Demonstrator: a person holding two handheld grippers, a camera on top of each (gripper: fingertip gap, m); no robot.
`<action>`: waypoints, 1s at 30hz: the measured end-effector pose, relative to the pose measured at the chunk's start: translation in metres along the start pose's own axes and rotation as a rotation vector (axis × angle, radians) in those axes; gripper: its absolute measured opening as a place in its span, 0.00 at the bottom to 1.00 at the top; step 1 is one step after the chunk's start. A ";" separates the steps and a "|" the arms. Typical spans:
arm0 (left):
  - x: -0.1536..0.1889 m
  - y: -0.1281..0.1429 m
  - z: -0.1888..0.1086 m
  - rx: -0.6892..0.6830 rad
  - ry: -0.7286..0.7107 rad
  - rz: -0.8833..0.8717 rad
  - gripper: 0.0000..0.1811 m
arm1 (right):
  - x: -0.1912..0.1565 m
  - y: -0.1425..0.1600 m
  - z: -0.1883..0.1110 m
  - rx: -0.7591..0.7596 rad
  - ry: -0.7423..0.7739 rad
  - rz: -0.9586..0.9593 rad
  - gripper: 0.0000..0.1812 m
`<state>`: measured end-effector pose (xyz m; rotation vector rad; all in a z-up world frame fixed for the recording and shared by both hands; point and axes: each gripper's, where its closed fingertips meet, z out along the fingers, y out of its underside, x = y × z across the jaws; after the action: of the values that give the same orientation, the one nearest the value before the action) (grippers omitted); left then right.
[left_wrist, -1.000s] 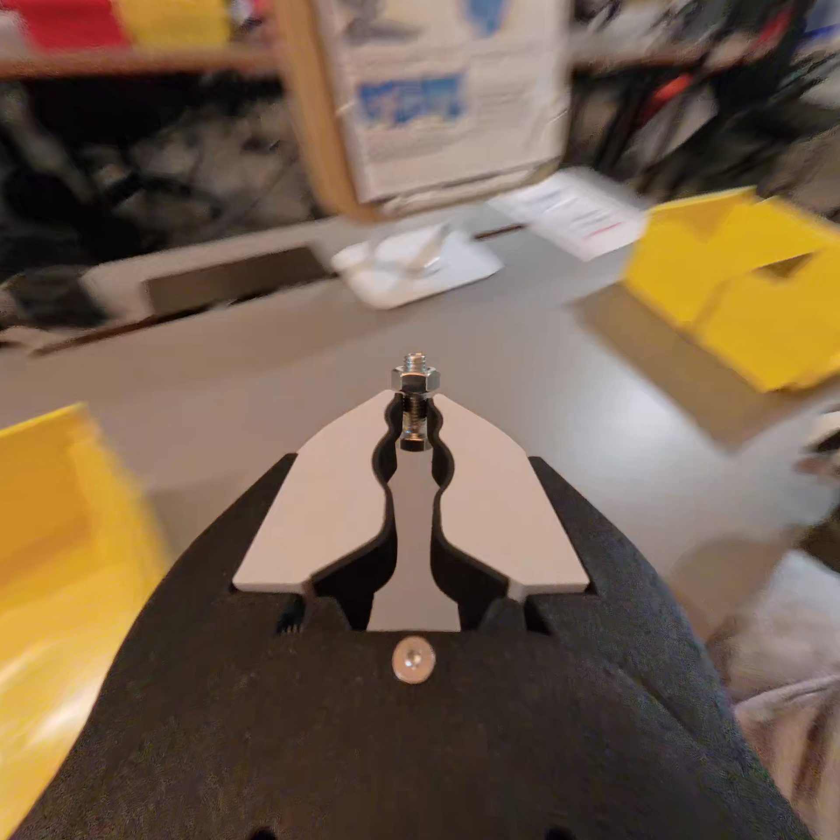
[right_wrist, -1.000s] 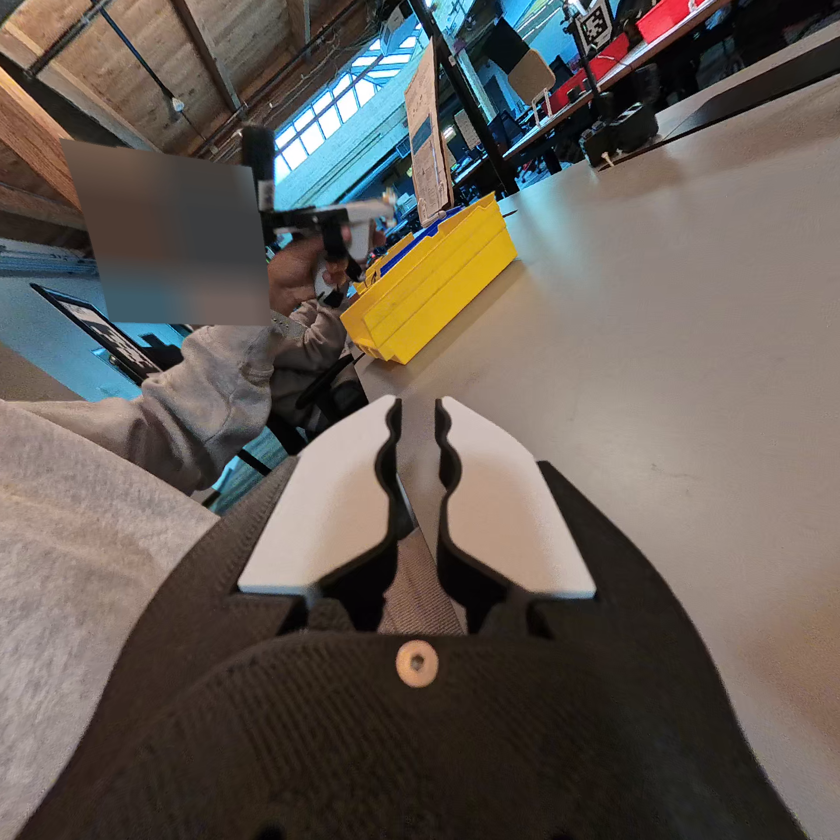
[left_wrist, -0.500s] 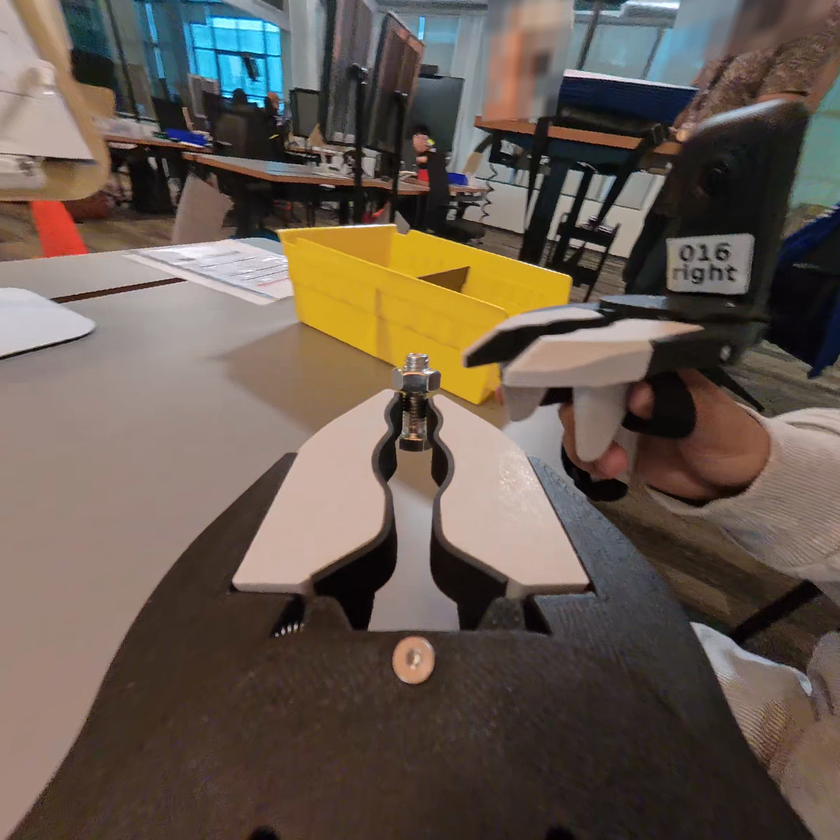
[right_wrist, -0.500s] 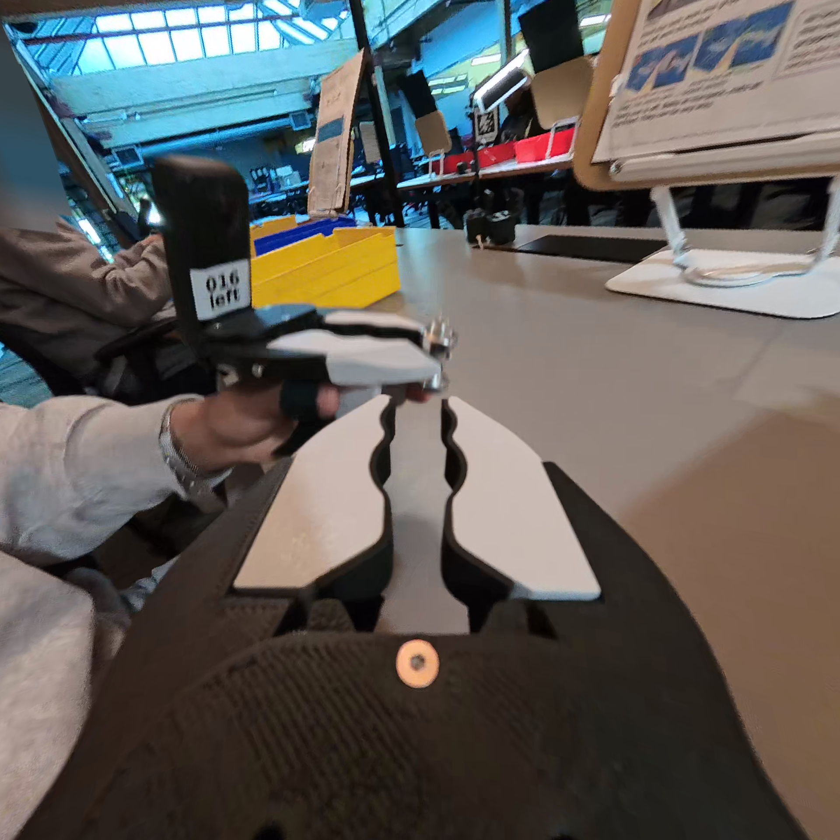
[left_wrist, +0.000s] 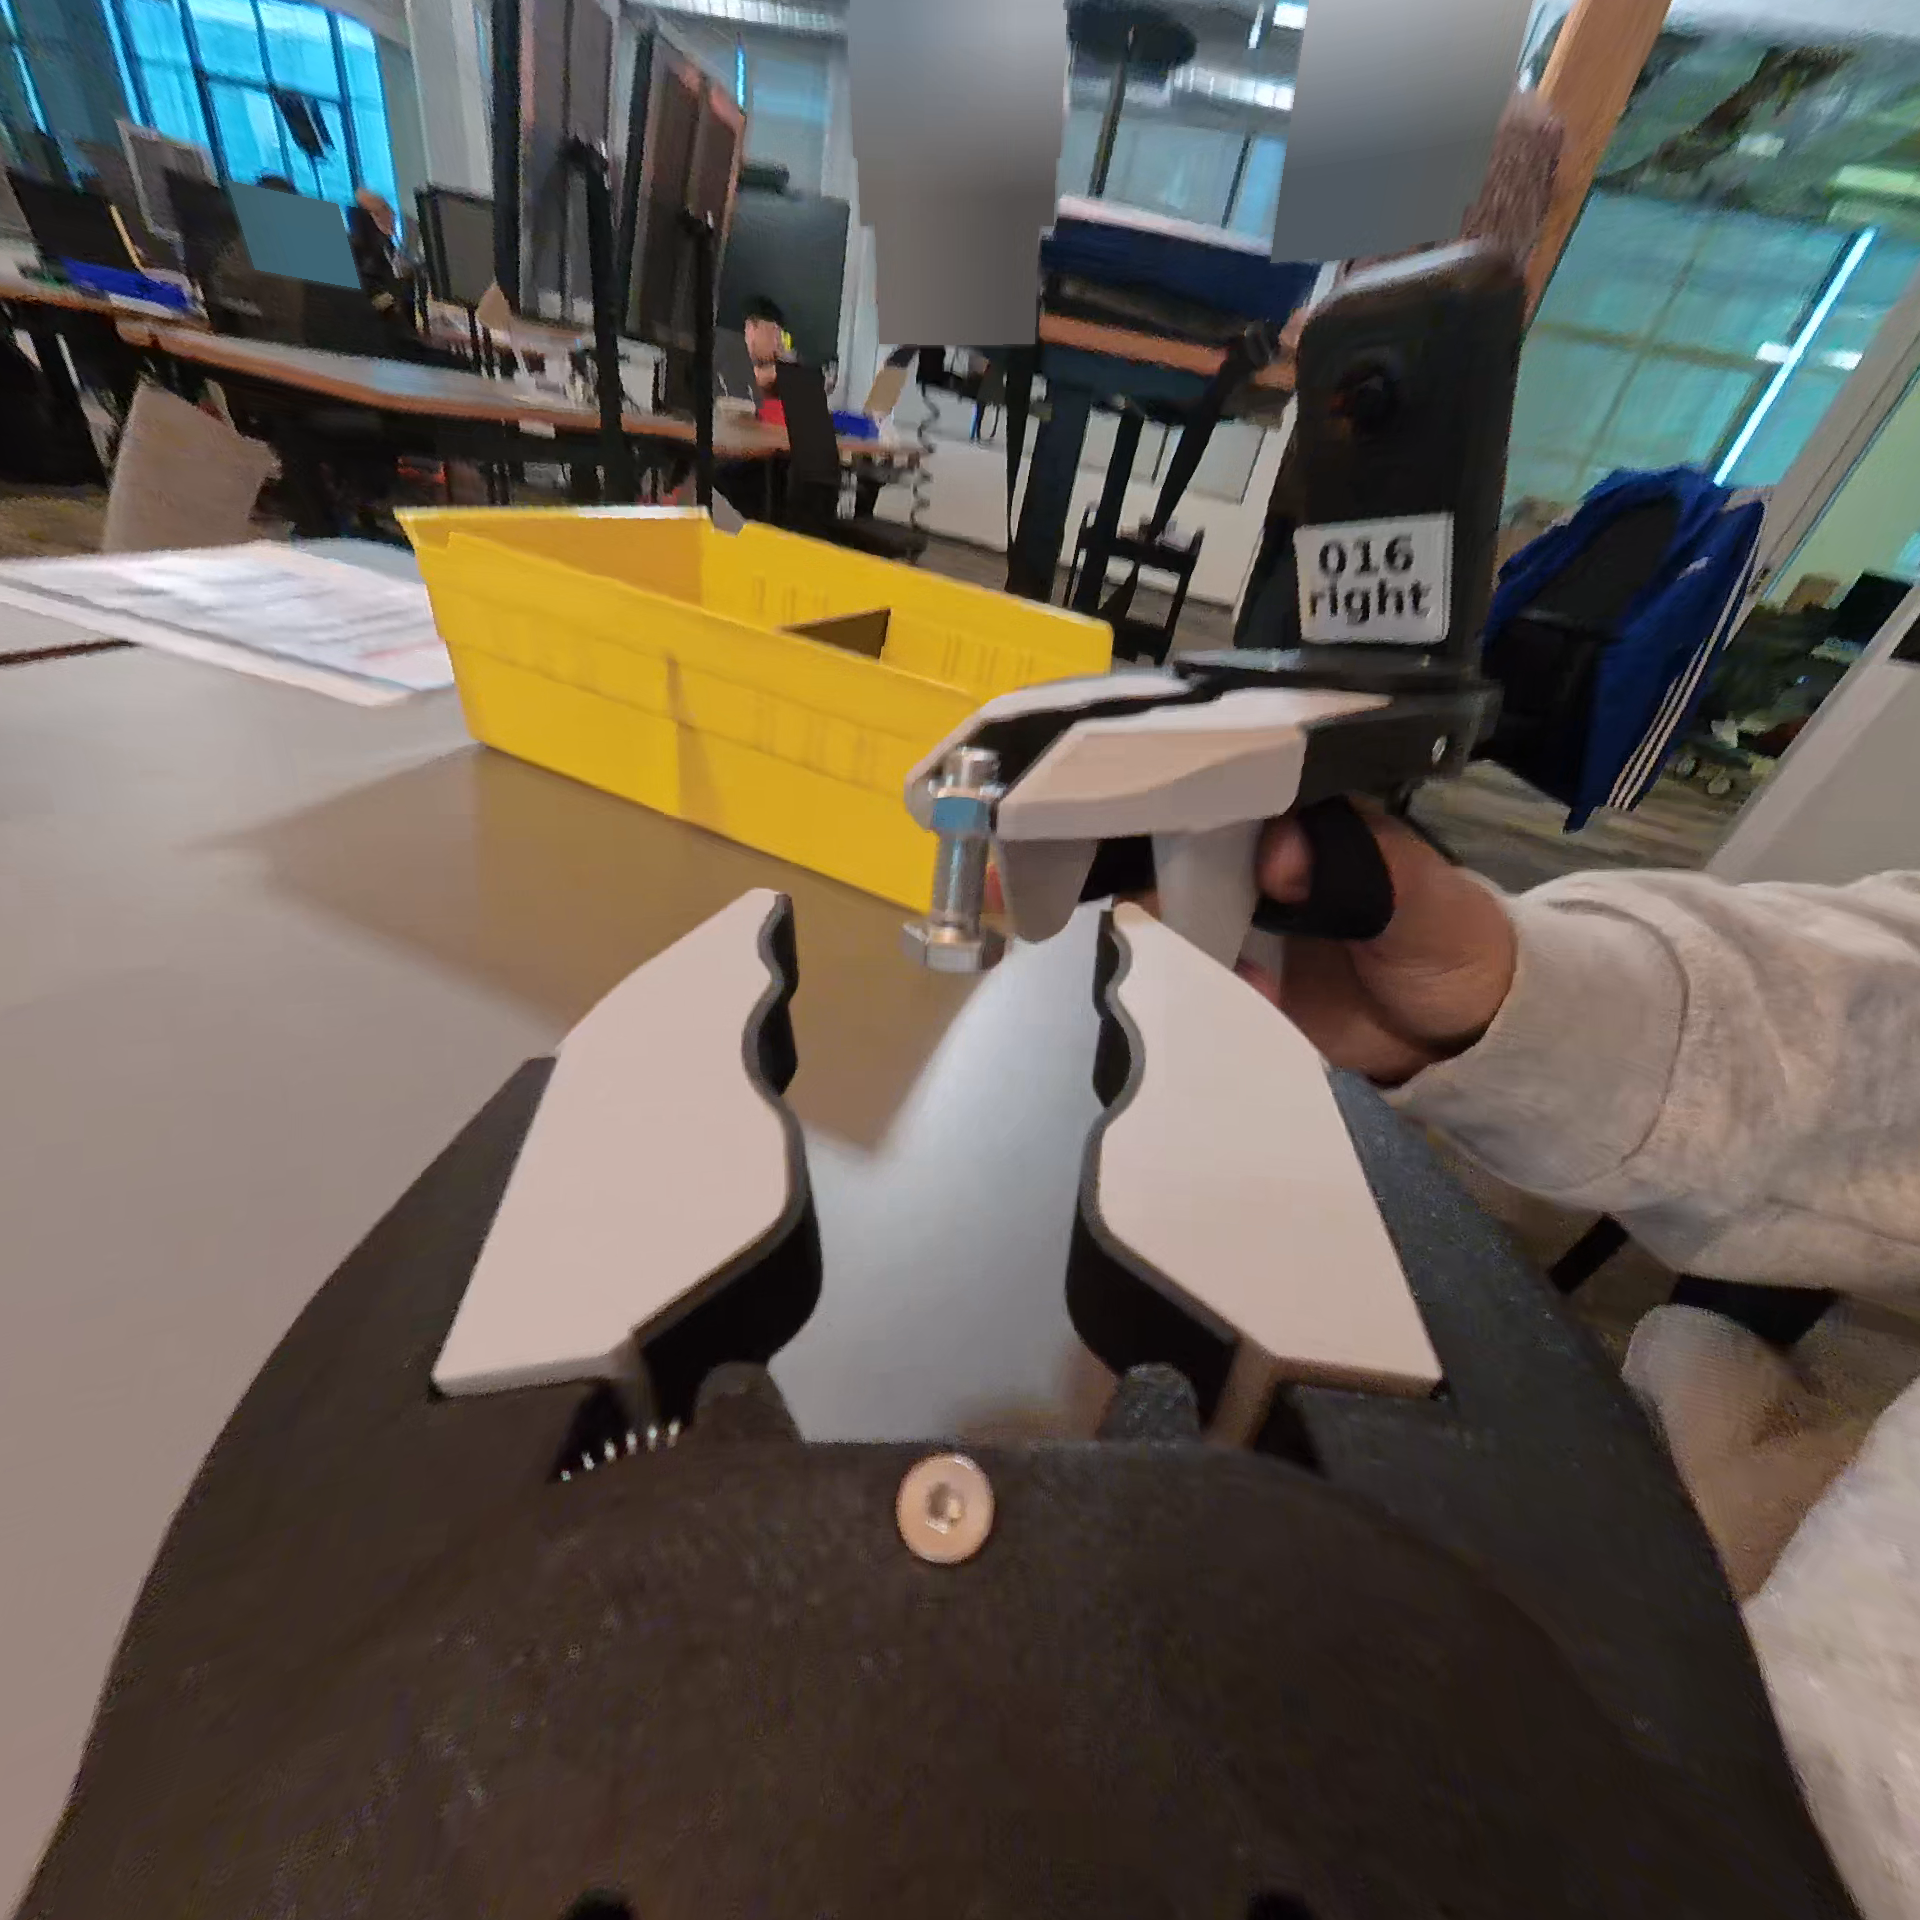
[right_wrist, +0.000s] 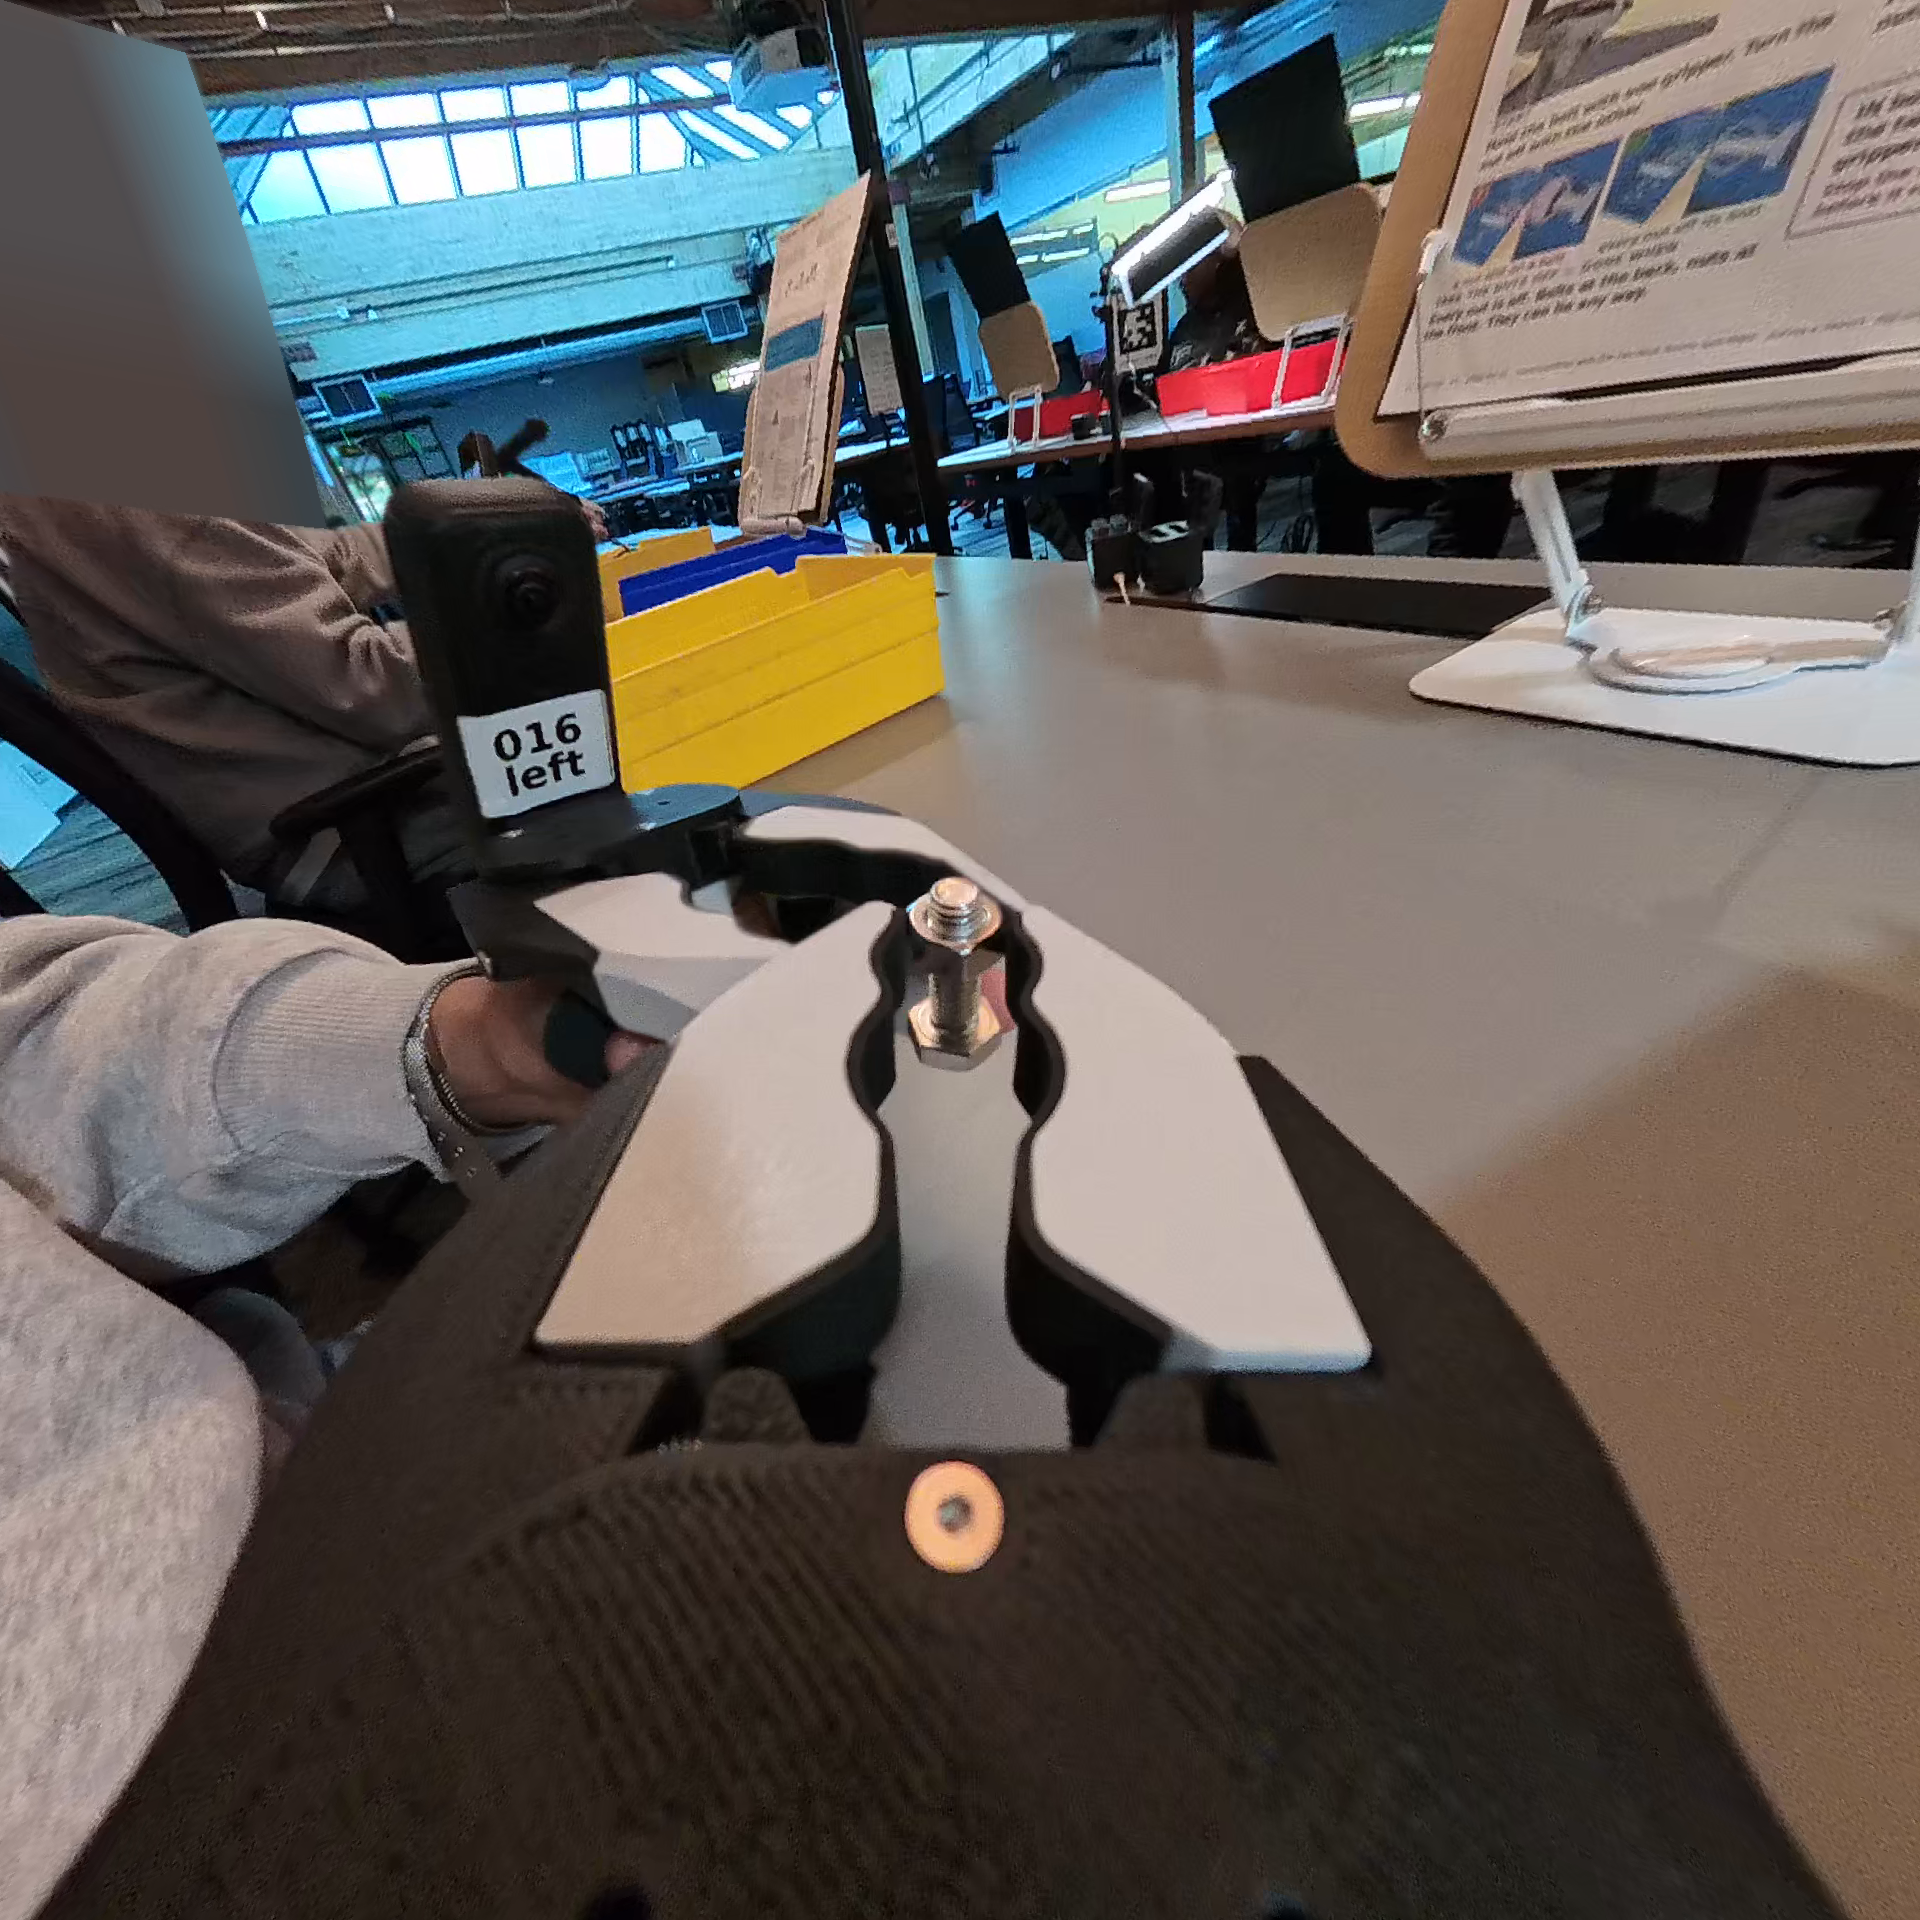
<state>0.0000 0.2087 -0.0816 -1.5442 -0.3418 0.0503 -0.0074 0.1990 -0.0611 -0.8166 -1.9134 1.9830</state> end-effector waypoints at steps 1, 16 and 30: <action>-0.002 0.007 0.001 -0.038 -0.002 0.007 0.32 | 0.001 -0.001 -0.001 0.006 -0.003 0.007 0.10; 0.021 0.021 -0.004 -0.133 0.175 -0.083 0.19 | -0.020 0.013 0.001 -0.125 -0.230 -0.035 0.10; 0.017 0.016 -0.025 -0.093 0.120 -0.049 0.10 | -0.038 0.011 0.015 -0.122 -0.369 -0.002 0.10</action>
<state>0.0250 0.1891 -0.0937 -1.6220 -0.2900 -0.0974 0.0163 0.1644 -0.0645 -0.5004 -2.2510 2.1529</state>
